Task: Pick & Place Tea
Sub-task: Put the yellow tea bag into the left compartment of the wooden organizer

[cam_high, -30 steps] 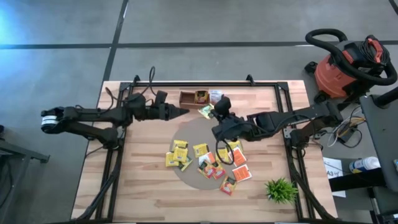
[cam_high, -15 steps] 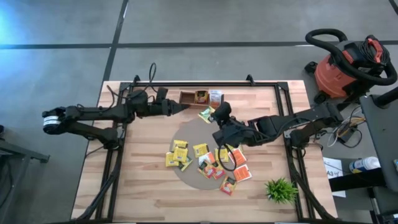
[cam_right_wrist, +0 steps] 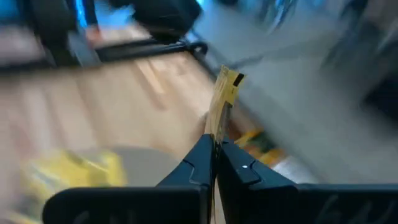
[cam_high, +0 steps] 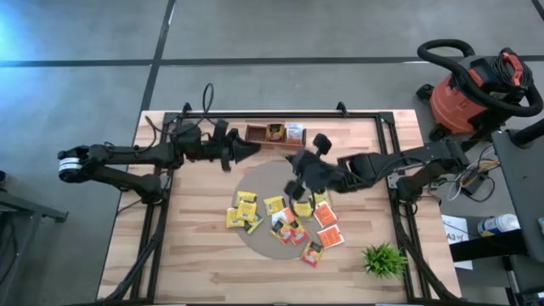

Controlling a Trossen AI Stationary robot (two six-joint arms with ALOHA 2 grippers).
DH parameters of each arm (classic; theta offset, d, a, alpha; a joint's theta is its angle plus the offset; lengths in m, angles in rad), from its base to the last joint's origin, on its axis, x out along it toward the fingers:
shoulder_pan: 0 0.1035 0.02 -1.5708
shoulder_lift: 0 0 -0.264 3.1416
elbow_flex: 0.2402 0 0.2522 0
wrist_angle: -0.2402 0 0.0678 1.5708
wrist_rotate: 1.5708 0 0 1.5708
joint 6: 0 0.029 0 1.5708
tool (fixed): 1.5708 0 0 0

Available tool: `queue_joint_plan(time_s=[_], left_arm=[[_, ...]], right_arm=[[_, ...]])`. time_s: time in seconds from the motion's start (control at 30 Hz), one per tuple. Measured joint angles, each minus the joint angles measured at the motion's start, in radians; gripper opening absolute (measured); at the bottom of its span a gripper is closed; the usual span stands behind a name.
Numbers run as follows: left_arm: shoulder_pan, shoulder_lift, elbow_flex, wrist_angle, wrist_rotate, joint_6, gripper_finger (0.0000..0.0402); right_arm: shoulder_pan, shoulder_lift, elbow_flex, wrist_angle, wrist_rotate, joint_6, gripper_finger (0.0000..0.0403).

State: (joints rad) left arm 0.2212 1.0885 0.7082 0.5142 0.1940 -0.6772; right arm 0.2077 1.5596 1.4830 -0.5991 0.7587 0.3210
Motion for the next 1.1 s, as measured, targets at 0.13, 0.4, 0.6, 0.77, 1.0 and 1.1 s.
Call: queue_joint_plan(time_s=[0.13,0.4,0.6,0.77,1.0,1.1], left_arm=[[-0.109,0.000,0.000,-0.021,-0.164,0.347,0.0098],[-0.310,0.003,0.035,-0.184,-0.601,0.834,0.0098],[-0.366,0.050,0.081,-0.192,-0.839,1.156,0.0098],[-0.367,0.117,0.133,-0.176,-1.031,1.320,0.0098],[-0.361,0.195,0.158,-0.177,-1.100,1.409,0.0098],[-0.360,0.217,0.157,-0.159,-1.102,1.409,0.0098]], right_arm=[[-0.065,-0.009,0.000,0.002,-0.087,0.397,0.0009],[-0.204,-0.056,0.000,0.102,-0.211,0.661,0.0009],[-0.321,-0.019,0.001,0.290,-0.472,0.784,0.0009],[-0.337,0.028,-0.001,0.298,-0.508,0.874,0.0009],[-0.340,0.036,-0.001,0.340,-0.492,0.915,0.0009],[-0.340,0.036,-0.001,0.345,-0.481,0.935,0.0009]])
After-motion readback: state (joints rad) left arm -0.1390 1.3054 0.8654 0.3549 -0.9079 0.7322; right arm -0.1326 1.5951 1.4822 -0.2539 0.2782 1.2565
